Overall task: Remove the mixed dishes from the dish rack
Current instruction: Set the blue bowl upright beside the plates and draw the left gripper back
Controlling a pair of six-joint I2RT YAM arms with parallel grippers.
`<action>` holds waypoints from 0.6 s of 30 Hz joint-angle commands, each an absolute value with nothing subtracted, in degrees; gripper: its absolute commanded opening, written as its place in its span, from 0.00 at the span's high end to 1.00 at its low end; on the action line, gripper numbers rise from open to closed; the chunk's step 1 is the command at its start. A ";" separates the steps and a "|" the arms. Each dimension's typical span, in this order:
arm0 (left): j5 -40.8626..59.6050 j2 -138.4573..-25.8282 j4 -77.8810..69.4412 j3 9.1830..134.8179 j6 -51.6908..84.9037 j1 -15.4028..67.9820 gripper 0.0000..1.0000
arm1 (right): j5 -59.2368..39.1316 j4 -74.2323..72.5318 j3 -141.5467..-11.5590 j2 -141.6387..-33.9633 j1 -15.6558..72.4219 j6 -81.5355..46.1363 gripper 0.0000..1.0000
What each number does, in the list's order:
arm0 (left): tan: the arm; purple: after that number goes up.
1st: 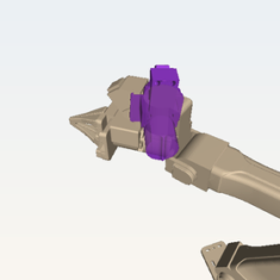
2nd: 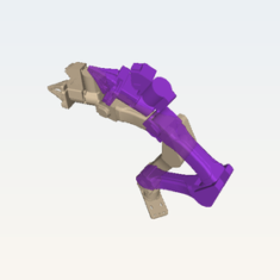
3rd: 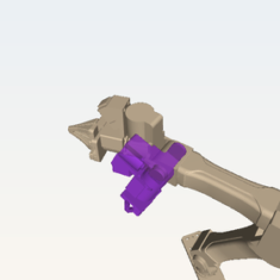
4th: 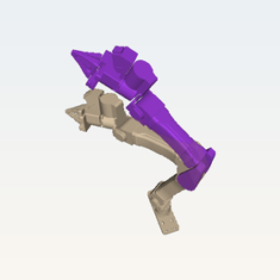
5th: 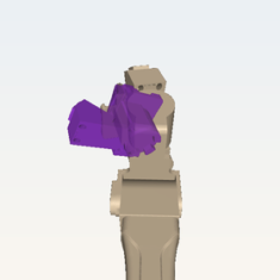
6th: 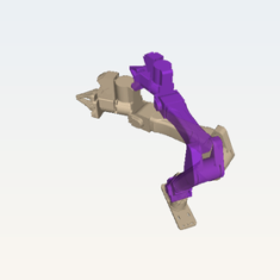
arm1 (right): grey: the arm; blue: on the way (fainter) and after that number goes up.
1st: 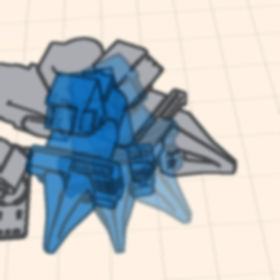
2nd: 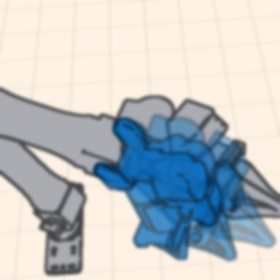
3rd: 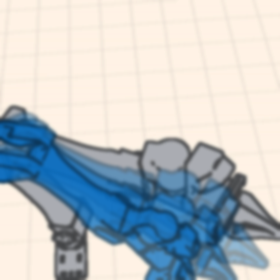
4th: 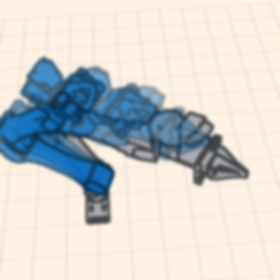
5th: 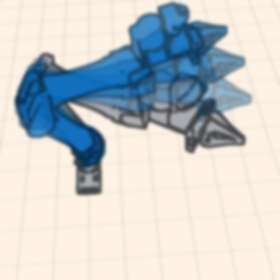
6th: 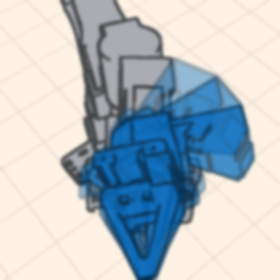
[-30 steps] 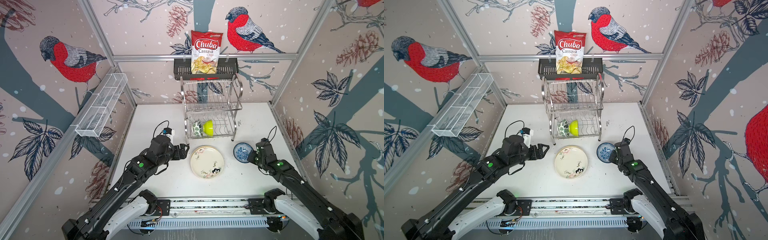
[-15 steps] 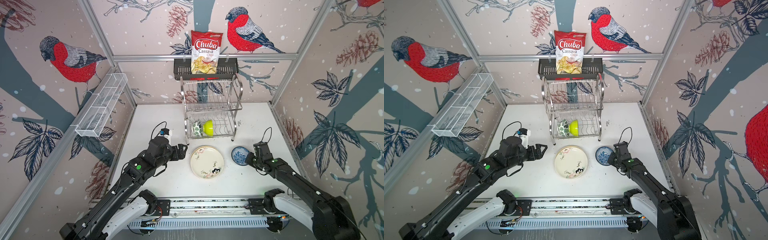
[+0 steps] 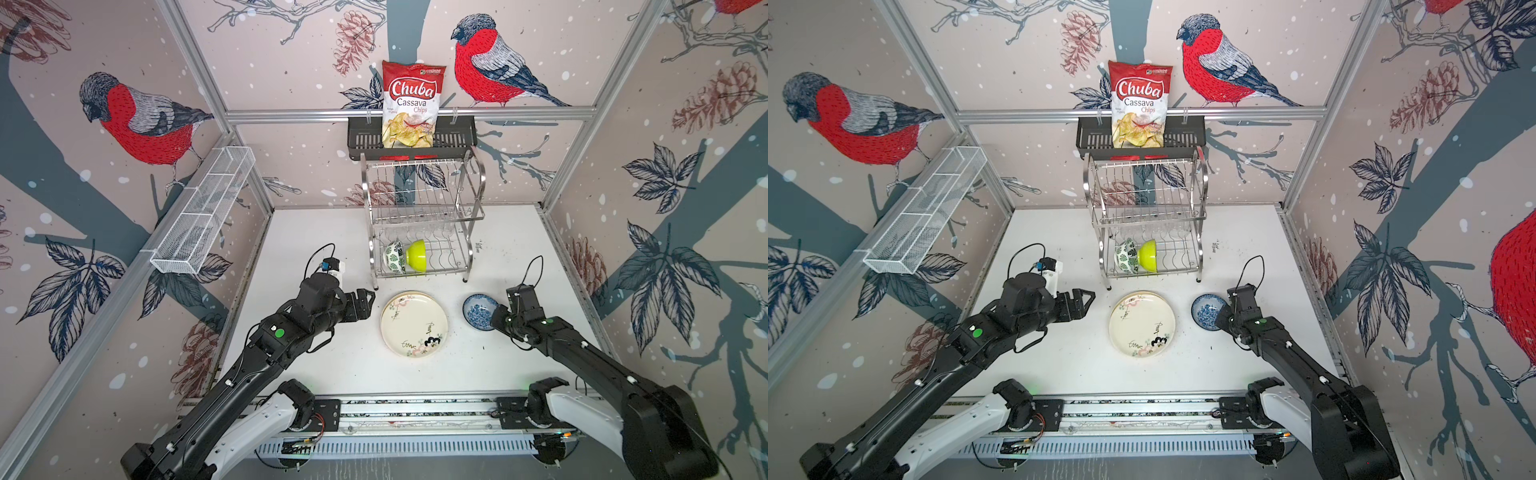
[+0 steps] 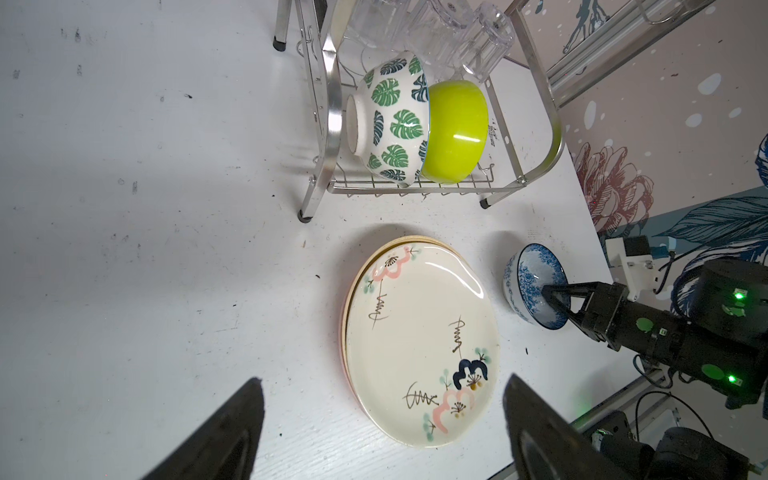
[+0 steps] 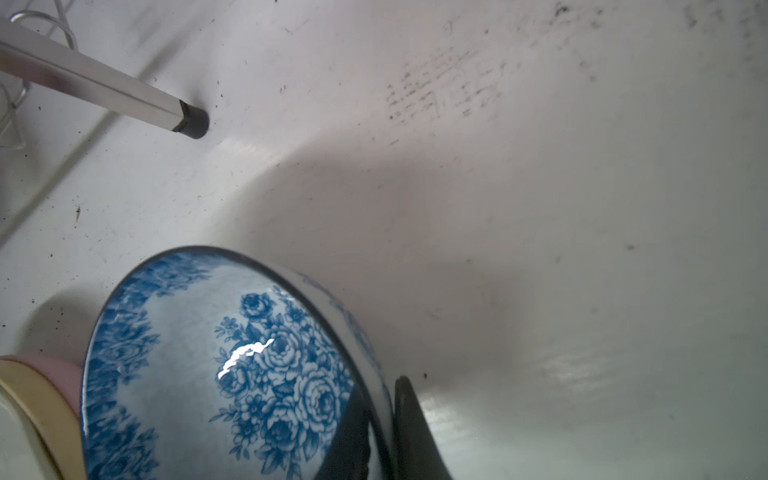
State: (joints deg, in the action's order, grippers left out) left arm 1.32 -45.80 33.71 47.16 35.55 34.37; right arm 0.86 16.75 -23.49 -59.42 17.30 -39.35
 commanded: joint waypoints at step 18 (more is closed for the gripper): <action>0.43 -48.85 32.82 48.77 34.79 34.28 0.07 | 3.36 22.60 -29.97 -56.17 15.41 -36.55 0.54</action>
State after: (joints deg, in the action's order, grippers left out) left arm 1.28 -48.29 33.71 48.05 35.48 34.33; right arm 1.85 20.05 -28.53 -56.80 16.25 -38.48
